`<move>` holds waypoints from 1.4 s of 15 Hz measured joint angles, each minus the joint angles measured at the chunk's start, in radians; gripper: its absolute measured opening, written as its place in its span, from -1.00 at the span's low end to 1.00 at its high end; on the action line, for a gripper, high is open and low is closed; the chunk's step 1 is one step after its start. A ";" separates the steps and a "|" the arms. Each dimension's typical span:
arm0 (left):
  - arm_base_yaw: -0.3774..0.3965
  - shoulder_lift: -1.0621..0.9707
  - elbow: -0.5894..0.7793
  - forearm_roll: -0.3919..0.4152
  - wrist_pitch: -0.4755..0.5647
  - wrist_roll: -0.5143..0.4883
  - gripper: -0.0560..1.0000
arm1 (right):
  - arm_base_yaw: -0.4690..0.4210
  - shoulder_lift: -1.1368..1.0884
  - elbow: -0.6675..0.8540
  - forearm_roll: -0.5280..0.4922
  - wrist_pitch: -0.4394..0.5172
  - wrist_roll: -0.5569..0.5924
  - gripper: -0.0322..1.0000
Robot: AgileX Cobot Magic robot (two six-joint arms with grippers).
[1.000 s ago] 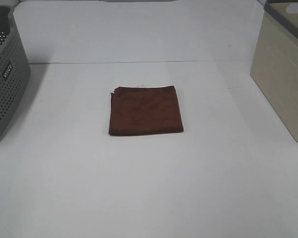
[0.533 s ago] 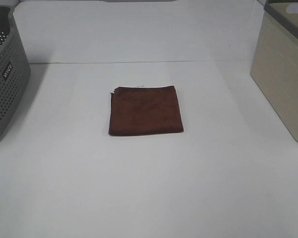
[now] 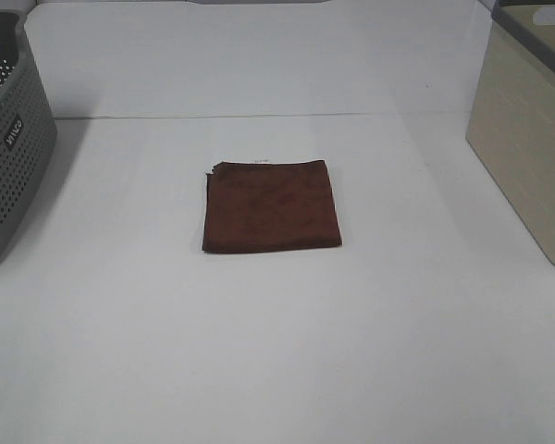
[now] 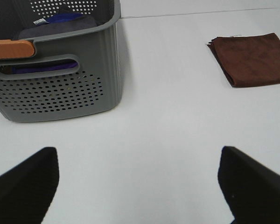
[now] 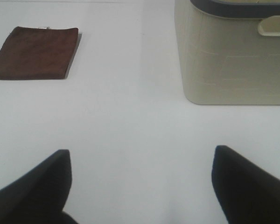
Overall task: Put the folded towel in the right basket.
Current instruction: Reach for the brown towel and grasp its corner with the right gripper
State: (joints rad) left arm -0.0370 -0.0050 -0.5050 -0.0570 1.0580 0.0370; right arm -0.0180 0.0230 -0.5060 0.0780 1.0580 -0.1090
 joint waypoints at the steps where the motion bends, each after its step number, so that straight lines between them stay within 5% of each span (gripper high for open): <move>1: 0.000 0.000 0.000 0.000 0.000 0.000 0.77 | 0.000 0.041 -0.010 0.000 -0.019 0.000 0.55; 7: 0.000 0.000 0.000 0.000 0.000 0.000 0.77 | 0.000 0.557 -0.156 0.063 -0.237 0.000 0.55; 15: 0.000 0.000 0.000 0.000 0.000 0.000 0.77 | 0.000 1.166 -0.450 0.337 -0.265 -0.221 0.54; 21: 0.000 0.000 0.000 0.000 0.000 0.000 0.77 | 0.203 1.442 -0.594 0.370 -0.285 -0.257 0.53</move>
State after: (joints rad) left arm -0.0370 -0.0050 -0.5050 -0.0570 1.0580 0.0370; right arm 0.1850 1.4650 -1.1000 0.4480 0.7730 -0.3660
